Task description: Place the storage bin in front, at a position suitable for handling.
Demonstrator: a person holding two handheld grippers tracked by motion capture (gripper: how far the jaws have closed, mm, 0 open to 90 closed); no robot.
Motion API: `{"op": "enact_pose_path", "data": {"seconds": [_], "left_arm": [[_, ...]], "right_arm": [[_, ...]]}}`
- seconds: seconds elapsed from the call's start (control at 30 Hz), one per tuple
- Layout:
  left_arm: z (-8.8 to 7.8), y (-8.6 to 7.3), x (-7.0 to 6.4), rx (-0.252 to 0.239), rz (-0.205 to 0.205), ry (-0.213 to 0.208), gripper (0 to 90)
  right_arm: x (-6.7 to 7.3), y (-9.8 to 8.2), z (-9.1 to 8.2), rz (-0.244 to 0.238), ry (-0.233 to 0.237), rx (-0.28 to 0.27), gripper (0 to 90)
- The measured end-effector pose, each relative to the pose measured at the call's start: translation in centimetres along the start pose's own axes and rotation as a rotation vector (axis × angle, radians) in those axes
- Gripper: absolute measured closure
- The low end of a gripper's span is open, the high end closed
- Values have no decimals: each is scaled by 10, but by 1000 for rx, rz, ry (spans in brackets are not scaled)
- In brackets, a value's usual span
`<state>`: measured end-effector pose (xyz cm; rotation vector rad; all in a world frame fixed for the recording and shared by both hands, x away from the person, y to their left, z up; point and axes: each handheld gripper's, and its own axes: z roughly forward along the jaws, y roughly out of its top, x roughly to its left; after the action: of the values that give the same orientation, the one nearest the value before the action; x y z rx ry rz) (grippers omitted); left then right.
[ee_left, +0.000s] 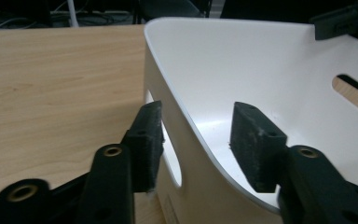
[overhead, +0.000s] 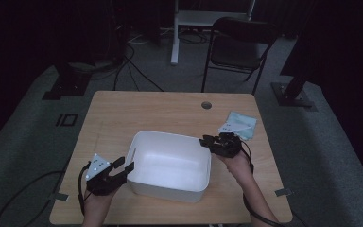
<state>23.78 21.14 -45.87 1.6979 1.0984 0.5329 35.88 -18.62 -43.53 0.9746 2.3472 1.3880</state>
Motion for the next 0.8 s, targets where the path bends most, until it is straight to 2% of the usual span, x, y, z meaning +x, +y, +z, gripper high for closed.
{"op": "enact_pose_path", "data": {"seconds": [0.07,0.13,0.2,0.3,0.33,0.53,0.6,0.8], "left_arm": [[-1,3,4,-9,-7,-4,470],[-1,6,8,-21,-5,-14,460],[1,10,13,-24,2,-35,421],[6,17,19,-26,41,-85,420],[8,19,20,-24,55,-85,421],[25,34,30,-1,99,-120,421],[30,37,32,2,110,-110,420],[48,47,38,30,100,-117,420]], "right_arm": [[0,0,-3,14,0,-8,652],[2,0,-7,23,-3,-24,586],[5,0,-13,24,-25,-38,549],[8,-3,-21,39,-35,-49,520],[10,-4,-25,44,-44,-55,507],[16,-14,-37,78,-56,-56,499],[18,-18,-38,87,-52,-54,498],[25,-26,-37,104,-47,-38,496]]}}
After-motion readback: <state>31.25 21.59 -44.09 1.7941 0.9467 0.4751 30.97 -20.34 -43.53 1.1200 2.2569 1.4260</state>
